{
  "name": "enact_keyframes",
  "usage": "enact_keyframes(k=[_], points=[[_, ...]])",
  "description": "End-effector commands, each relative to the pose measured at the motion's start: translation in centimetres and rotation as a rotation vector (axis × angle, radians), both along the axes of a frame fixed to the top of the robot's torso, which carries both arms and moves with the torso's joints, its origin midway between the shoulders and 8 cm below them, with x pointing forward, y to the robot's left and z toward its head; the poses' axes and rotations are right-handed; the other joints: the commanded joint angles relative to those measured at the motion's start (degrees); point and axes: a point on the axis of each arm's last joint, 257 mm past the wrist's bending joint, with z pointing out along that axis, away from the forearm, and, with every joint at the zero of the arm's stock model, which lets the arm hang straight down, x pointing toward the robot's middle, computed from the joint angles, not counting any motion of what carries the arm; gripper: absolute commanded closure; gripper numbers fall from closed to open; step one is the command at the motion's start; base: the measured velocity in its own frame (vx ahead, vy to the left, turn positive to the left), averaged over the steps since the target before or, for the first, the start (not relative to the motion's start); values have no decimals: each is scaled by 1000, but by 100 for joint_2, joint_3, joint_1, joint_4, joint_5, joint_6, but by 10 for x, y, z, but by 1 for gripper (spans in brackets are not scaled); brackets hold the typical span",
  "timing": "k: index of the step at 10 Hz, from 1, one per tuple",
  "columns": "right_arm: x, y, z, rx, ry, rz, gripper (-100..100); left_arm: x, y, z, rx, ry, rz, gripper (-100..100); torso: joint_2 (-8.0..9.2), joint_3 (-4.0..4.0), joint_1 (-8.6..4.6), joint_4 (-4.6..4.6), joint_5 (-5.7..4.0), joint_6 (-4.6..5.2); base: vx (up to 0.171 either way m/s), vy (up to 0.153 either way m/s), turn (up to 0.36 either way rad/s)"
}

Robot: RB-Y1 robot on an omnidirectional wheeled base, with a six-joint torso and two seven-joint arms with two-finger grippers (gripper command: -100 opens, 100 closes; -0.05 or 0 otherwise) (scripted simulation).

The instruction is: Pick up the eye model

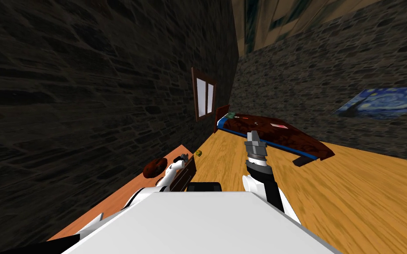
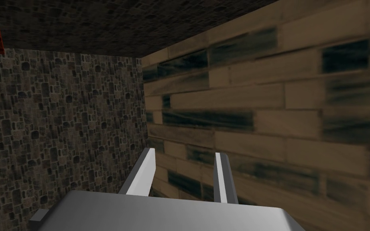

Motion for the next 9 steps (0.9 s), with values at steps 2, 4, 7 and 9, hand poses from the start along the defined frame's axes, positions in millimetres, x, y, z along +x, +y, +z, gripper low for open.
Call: enact_keyframes(k=[2, 4, 7, 9], points=[[0, 0, 0, 0, 0, 0, 0, -1, -7, 3, -28, -2, 4, 100, 2, 1, 0, 0, -1, 1, 4, 1, 44], [0, 0, 0, 0, 0, 0, 0, -1, -7, 3, 9, -2, -33, 100, 2, 2, 1, 2, -1, -4, 10, -1, 41], [0, 0, 0, 0, 0, 0, 0, -1, -13, 6, -14, -8, -34, 100, 4, 5, 0, 5, -3, -6, 9, 0, 51], [0, 0, 0, 0, 0, 0, 0, -1, -13, 6, 22, -7, -69, 100, 6, 6, -2, 6, -3, -3, 3, -1, 1]])
